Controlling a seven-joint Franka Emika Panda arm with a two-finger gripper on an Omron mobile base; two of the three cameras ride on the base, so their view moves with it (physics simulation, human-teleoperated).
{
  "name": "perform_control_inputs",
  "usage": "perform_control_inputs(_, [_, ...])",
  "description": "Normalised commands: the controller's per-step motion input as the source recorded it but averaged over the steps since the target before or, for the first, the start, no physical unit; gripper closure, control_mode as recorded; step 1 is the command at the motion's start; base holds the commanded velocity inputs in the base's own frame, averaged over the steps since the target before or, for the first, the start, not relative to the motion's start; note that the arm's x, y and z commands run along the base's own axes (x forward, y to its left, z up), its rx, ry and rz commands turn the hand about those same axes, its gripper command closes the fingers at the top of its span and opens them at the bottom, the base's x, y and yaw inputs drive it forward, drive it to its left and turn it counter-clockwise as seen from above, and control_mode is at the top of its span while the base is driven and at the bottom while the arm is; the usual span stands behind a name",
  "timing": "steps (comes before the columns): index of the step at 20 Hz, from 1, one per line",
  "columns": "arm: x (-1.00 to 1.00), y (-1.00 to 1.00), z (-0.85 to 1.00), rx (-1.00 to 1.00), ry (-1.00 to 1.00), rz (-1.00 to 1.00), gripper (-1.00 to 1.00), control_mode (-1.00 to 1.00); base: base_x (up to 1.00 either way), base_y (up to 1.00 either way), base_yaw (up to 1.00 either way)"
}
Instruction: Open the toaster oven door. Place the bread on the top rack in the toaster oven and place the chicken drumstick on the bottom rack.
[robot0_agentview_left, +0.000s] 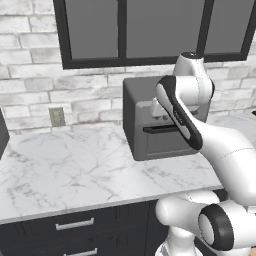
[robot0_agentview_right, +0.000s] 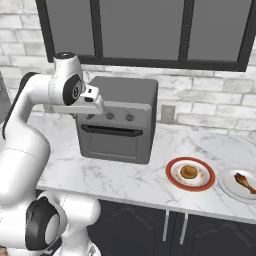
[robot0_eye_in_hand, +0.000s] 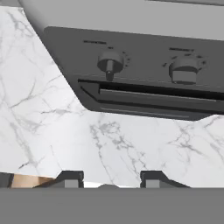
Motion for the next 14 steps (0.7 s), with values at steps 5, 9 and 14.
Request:
perform_control_inputs(5, [0.0,-0.26,-0.07,0.04,-0.02,0.0,-1.0,-1.0,0.0,0.0,0.0])
perform_control_inputs(9, [-0.01,-0.79,-0.59,0.17,-0.01,-0.1,-1.0,-1.0,0.0,0.0,0.0])
perform_control_inputs(14, [-0.03,-0.6,-0.61,0.34,-0.05,-0.1,-1.0,-1.0,0.0,0.0,0.0])
